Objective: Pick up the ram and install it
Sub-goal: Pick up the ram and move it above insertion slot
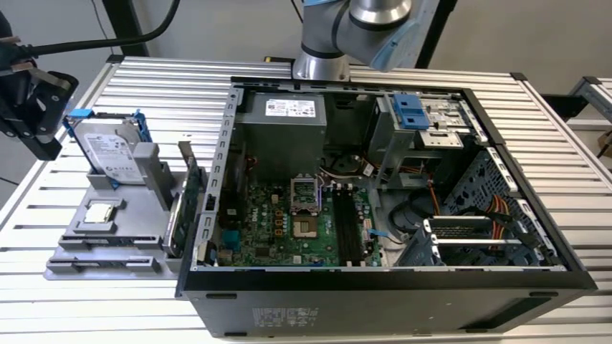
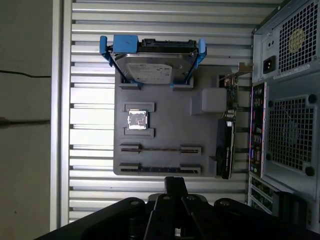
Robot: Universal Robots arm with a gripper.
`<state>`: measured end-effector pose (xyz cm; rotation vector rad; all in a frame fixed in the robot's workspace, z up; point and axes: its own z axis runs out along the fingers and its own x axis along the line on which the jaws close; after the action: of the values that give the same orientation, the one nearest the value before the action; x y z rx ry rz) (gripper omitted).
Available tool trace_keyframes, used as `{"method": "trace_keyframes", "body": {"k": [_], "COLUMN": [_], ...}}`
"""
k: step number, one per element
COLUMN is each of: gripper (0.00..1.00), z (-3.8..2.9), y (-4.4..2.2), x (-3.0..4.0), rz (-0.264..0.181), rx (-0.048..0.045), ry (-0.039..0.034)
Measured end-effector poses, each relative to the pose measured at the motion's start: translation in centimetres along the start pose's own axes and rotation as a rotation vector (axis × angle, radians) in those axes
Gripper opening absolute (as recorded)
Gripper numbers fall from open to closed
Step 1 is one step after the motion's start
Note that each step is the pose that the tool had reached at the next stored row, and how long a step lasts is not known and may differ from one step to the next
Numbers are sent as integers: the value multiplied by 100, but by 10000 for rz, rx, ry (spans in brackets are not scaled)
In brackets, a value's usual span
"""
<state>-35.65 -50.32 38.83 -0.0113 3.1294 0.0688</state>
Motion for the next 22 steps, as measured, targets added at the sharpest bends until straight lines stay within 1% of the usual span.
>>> {"method": "trace_keyframes", "body": {"k": [9,16,22], "gripper": [0,0,0], "z": [1,1,1], "y": [0,0,0], "x": [0,2,4], "rz": [-33,-446,-584], "rx": [-1,-5,-6], "ry": [1,19,24]}}
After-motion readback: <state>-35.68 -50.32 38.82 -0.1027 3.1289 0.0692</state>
